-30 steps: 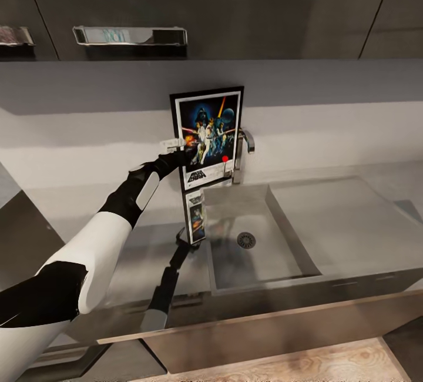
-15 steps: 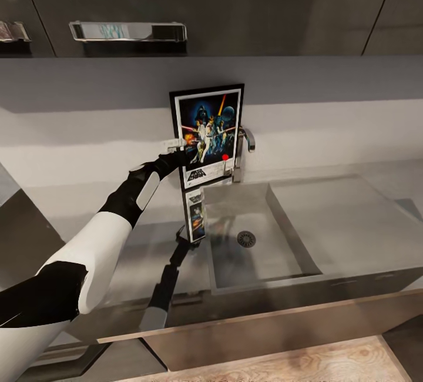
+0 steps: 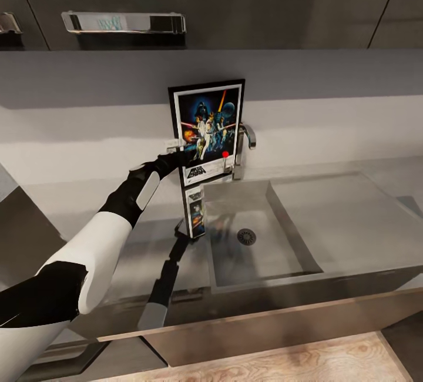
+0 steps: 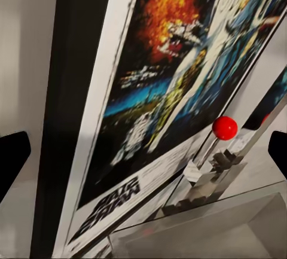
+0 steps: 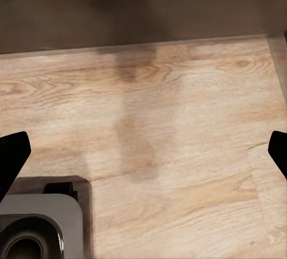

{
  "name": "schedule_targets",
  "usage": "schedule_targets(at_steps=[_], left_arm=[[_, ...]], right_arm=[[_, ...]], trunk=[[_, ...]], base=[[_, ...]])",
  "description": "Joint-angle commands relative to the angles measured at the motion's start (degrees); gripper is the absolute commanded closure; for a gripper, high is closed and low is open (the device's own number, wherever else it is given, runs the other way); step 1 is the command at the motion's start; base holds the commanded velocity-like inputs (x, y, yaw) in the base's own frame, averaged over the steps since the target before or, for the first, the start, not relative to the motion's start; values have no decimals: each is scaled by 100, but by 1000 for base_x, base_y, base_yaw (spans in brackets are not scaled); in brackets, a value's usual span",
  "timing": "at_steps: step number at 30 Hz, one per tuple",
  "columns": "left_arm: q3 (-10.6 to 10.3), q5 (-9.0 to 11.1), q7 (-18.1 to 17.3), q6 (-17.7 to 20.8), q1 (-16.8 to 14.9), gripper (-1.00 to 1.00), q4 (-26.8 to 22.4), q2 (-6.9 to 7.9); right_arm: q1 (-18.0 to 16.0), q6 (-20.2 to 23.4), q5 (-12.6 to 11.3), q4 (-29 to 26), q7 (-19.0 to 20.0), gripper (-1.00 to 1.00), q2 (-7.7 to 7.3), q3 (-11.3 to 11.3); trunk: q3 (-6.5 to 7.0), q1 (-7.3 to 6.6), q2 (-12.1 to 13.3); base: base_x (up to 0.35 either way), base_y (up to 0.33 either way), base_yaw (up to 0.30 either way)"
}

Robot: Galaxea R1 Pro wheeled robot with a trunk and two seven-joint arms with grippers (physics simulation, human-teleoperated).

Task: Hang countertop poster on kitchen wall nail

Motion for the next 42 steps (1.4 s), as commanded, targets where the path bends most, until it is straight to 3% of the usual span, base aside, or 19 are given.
schedule_targets(at_steps=[1, 42], left_arm=[[-5, 49, 2, 49, -3, -100, -6, 1], [-11, 40, 20, 118, -3, -100, -297, -8]], right_arm=[[2, -9, 7, -6, -6, -100, 1, -10], [2, -6, 6, -5, -6, -100, 0, -10]], trunk=[[-7, 1, -4], [-180, 1, -4]], base=[[0, 0, 0], [0, 0, 0]])
